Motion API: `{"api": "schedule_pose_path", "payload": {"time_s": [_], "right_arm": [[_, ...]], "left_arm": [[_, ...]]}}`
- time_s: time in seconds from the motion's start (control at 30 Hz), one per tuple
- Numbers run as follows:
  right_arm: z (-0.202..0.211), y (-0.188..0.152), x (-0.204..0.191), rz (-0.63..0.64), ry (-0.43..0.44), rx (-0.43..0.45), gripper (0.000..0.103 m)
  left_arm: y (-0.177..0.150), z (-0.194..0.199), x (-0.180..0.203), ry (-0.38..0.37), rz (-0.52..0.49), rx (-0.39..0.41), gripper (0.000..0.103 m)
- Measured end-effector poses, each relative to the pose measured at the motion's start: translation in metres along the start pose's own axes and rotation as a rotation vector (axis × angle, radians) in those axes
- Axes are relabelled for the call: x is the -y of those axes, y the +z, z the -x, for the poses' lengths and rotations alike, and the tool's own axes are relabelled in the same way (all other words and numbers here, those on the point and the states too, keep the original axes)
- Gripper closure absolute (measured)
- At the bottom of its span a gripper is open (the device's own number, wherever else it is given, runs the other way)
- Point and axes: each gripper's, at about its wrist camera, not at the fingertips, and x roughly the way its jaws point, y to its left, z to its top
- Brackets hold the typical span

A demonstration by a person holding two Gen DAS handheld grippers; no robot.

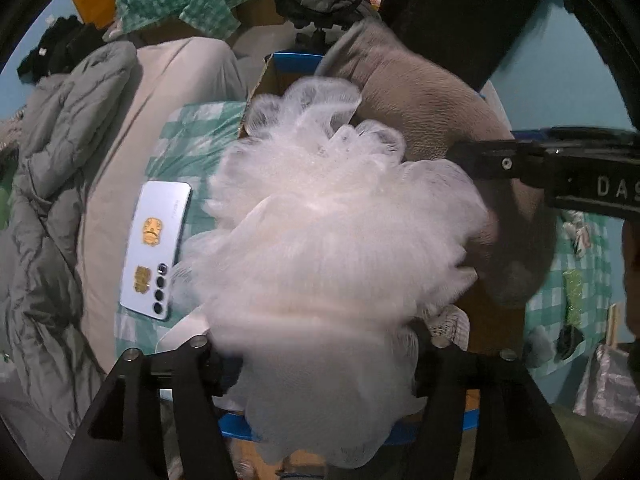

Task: Organize soft objects
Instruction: 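Lower the mitten into the box with the right tool while the left tool drops the puff in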

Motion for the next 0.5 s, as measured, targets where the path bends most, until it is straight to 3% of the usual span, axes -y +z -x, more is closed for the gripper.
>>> {"api": "schedule_pose_path", "payload": {"time_s": [0.07,0.13,0.2,0.5], "right_arm": [[0.002,-0.002,-0.001,0.000,-0.014,0.007,0.048],[0.005,-0.005,-0.002,0.003,-0.023,0.017,0.047],[0.007,-0.007,-0.001,-0.007,-0.020,0.018,0.039],[0.022,-0.011,0.007,-0.059,-0.030,0.042,0.037]], "left_arm": [[-0.001,0.000,0.001,0.008,-0.022,0.000,0.028],[-0.002,0.003,0.004,0.029,-0.042,0.005,0.024],[-0.002,0.005,0.006,0.044,-0.048,0.010,0.023],[-0.002,0.019,0.010,0.041,-0.023,0.021,0.022]]}}
